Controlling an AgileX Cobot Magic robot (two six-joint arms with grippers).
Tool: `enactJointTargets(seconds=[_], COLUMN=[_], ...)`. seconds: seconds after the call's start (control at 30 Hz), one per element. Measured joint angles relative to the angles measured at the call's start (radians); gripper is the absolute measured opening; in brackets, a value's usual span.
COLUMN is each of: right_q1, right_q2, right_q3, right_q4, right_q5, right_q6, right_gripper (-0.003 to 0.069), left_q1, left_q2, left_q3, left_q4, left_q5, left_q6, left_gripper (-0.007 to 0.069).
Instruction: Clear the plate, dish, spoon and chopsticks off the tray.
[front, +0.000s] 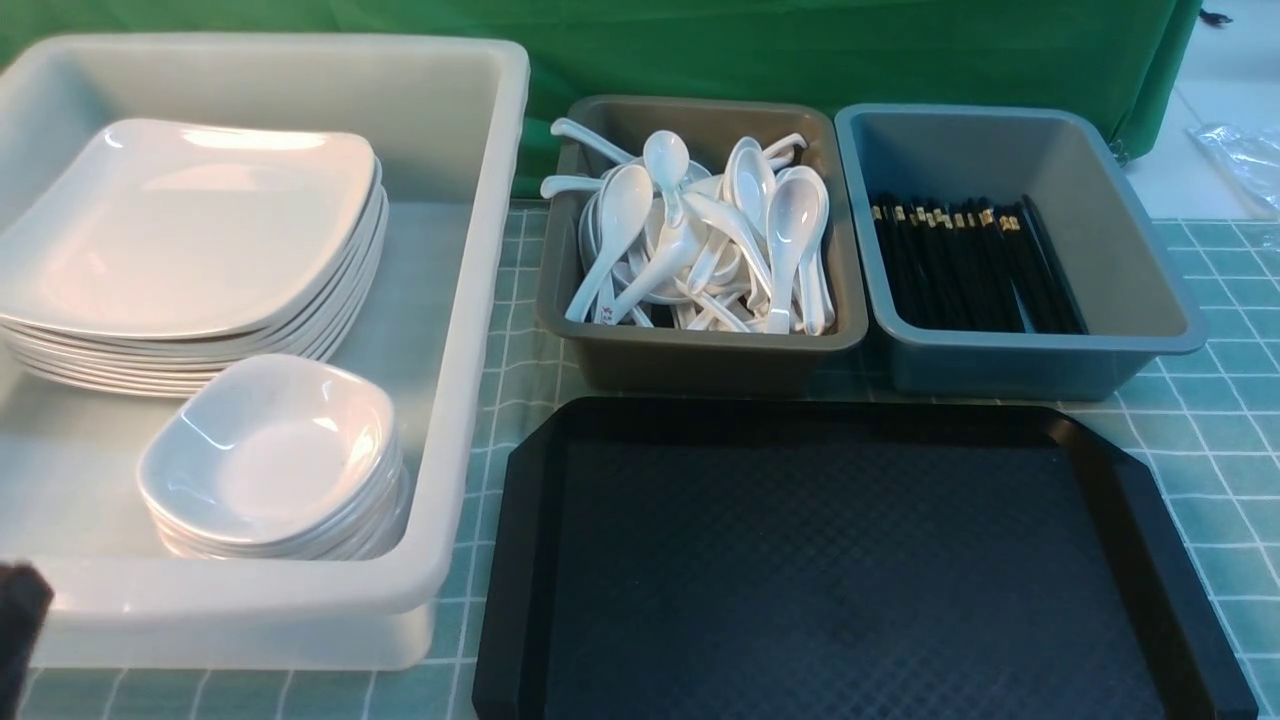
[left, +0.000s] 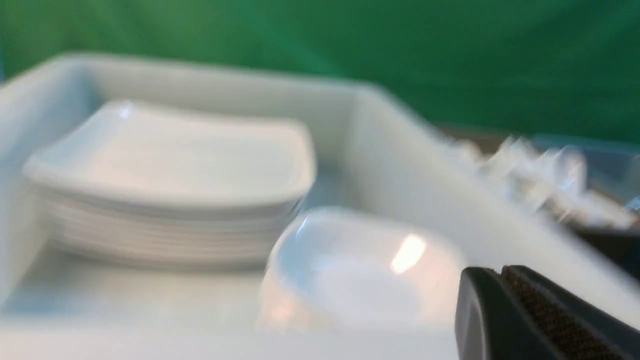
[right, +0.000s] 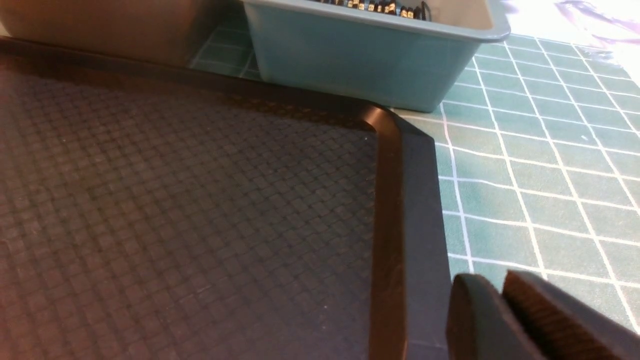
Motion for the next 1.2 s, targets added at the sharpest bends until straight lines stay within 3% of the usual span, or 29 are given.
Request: enactJointTargets(seconds=[0.2, 1.2], right_q1=[0.0, 0.0], right_q2=[-0.001, -0.001], right_q3=[0.0, 0.0], right_q4=[0.0, 0.0], right_q5=[0.001, 0.001], right_q6=[0.0, 0.001], right_gripper=[0.0123, 0.0198], left_q1=[0.049, 0.052], left_q2=[-0.003, -0.003], left_q3=[0.067, 0.068], left_q4=[-0.029, -0.053], left_q5=[0.052, 0.009], left_q6=[-0.001, -0.002], left_gripper=[0.0016, 0.0016])
